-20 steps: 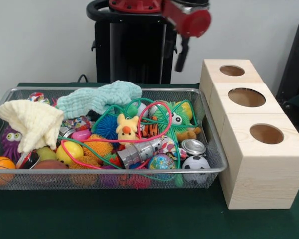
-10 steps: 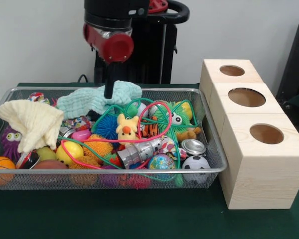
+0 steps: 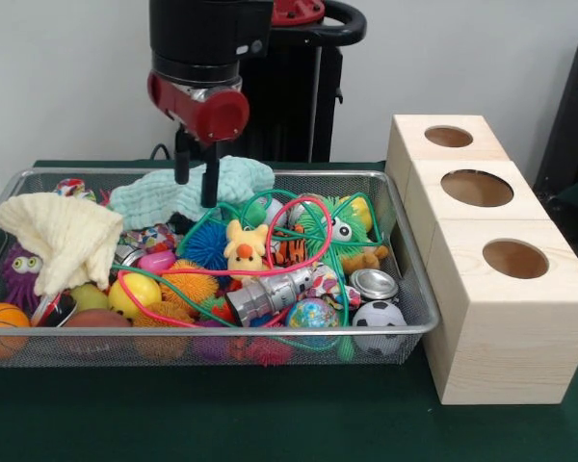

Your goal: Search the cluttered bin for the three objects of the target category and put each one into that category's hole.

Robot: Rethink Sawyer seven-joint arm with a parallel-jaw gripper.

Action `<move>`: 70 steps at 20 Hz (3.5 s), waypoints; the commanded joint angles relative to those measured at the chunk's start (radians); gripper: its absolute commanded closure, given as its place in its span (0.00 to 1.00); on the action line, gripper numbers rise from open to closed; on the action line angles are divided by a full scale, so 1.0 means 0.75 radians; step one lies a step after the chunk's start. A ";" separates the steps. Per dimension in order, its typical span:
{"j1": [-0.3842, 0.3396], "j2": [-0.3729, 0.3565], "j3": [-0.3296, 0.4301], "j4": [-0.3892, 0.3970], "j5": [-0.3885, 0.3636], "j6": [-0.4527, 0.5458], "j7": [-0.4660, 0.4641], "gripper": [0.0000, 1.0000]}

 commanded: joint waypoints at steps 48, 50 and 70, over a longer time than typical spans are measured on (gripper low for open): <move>-0.692 -0.863 1.637 1.467 -0.385 -0.773 -0.016 0.00; -0.747 -0.839 1.758 1.467 -0.289 -0.686 -0.047 0.00; -0.764 -0.180 1.255 0.799 -0.900 -0.179 -0.281 0.00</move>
